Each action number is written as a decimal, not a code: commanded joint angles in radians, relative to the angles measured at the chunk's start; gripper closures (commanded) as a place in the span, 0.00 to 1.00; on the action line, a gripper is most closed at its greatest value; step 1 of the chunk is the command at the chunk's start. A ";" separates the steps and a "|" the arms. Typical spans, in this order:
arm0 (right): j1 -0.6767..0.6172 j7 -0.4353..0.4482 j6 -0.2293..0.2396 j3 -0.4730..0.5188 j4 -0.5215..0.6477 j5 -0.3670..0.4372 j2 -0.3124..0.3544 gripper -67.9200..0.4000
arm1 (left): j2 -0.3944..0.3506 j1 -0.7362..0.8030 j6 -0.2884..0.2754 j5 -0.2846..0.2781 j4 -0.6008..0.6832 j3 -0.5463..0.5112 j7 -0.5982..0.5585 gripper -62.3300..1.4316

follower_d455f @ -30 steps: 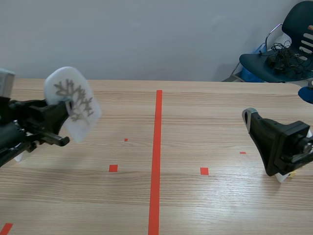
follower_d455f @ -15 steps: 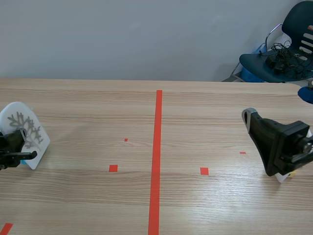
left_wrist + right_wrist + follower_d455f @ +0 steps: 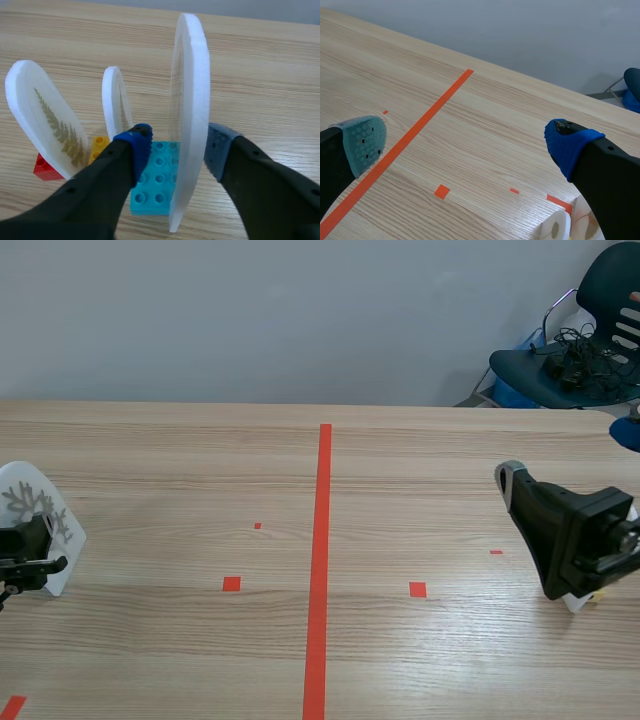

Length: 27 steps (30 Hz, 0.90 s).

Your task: Do the leaf sorting experiment

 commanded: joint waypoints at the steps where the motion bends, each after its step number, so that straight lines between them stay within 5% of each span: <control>1: 0.014 0.011 -0.005 0.000 0.002 0.004 0.005 0.00 | -0.030 -0.006 -0.003 -0.007 0.033 -0.005 -0.015 0.43; 7: 0.014 0.012 -0.005 0.000 0.002 0.004 0.005 0.00 | -0.076 0.096 -0.105 -0.057 0.268 -0.079 0.023 0.25; 12: 0.014 0.011 -0.005 0.002 0.002 0.004 0.005 0.00 | -0.084 0.219 -0.350 -0.097 0.578 -0.183 0.097 0.00; 14: 0.014 0.011 -0.011 0.002 0.002 0.004 0.005 0.00 | -0.089 0.249 -0.399 -0.101 0.660 -0.187 0.148 0.00; 18: 0.014 0.011 -0.016 0.002 0.002 0.008 0.005 0.00 | -0.088 0.299 -0.435 -0.100 0.721 -0.169 0.263 0.00; 27: 0.008 0.014 -0.016 0.002 0.002 0.011 0.005 0.00 | -0.065 0.372 -0.437 -0.100 0.724 -0.124 0.288 0.00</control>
